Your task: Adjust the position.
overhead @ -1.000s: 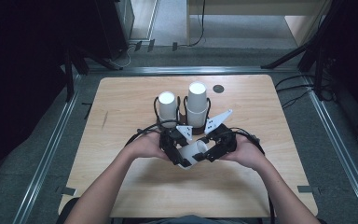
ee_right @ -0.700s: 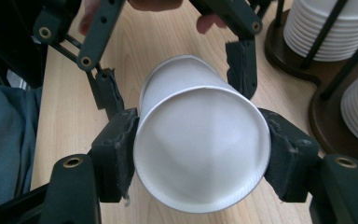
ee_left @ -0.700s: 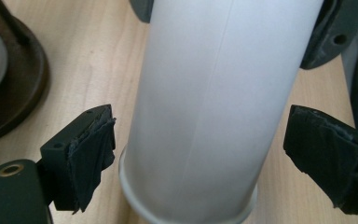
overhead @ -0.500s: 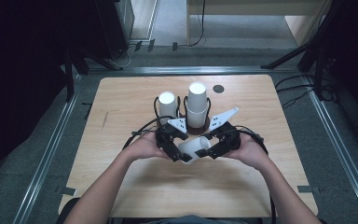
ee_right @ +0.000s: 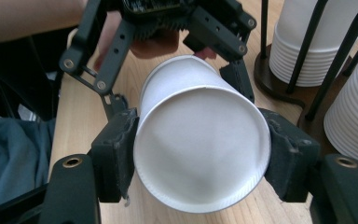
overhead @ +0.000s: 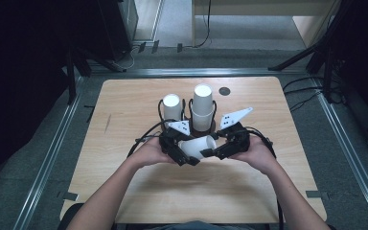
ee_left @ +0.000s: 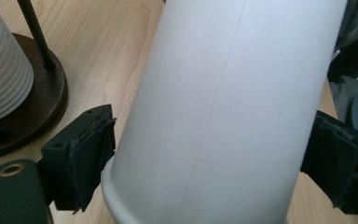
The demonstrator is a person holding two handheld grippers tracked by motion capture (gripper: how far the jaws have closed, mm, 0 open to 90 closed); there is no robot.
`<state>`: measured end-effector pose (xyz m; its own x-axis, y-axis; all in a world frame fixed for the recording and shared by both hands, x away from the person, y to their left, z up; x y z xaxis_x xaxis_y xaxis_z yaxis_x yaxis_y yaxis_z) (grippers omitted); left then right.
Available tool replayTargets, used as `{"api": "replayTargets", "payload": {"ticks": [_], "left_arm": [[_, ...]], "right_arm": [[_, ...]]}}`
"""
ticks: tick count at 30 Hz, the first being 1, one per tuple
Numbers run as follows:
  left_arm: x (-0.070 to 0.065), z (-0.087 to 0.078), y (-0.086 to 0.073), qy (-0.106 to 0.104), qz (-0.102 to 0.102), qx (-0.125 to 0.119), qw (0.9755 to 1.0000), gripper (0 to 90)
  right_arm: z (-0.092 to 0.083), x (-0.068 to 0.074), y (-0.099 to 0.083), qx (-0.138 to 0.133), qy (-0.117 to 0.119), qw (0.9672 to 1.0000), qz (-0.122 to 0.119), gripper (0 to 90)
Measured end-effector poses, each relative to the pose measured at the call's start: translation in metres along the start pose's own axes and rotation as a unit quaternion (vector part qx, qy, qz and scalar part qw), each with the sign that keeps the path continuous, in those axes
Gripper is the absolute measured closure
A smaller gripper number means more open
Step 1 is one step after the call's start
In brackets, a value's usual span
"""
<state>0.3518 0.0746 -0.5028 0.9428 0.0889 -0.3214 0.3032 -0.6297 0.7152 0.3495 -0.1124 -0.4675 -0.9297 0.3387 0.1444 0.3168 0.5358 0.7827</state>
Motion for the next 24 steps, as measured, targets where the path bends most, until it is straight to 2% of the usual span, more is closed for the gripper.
{"api": "replayTargets", "payload": {"ticks": [7,10,12,15,20,21,23,24], "left_arm": [[0.001,-0.007,0.0,-0.006,-0.004,-0.026,0.9996,13.7],[0.0,-0.011,0.0,-0.02,0.0,-0.045,0.9988,15.9],[0.0,-0.012,0.001,-0.017,0.008,-0.046,0.9987,19.4],[0.0,-0.013,0.0,-0.022,0.012,-0.043,0.9988,22.0],[-0.001,-0.013,-0.001,-0.015,0.017,-0.035,0.9991,24.1],[-0.001,-0.013,0.0,-0.012,0.018,-0.024,0.9995,24.1],[-0.001,-0.015,0.001,-0.011,0.018,-0.01,0.9997,24.0],[-0.001,-0.016,0.001,-0.01,0.018,-0.007,0.9998,23.9]], "right_arm": [[-0.01,-0.005,0.002,-0.032,0.011,0.9993,0.017,34.3],[-0.012,-0.005,0.003,-0.04,0.018,0.9987,0.025,34.3],[-0.012,-0.005,0.003,-0.045,0.02,0.9985,0.025,34.4],[-0.012,-0.006,0.003,-0.046,0.023,0.9983,0.026,34.7],[-0.011,-0.005,0.001,-0.043,0.021,0.9987,0.018,34.4],[-0.011,-0.005,0.001,-0.043,0.021,0.9987,0.017,33.8],[-0.011,-0.005,0.001,-0.047,0.02,0.9985,0.019,25.8],[-0.011,-0.006,0.001,-0.045,0.01,0.9988,0.017,25.5]]}}
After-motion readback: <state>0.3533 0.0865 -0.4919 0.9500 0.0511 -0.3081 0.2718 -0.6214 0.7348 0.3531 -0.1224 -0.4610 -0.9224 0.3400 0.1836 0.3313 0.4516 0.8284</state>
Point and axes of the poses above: each handheld gripper's, and its own axes: z roughly forward along the jaws, y roughly out of its top, x roughly to its left, the point moved 3 cm from there along z, roughly forward along the jaws, and after that the axes turned 9 degrees about -y, right-handed, at the moved point
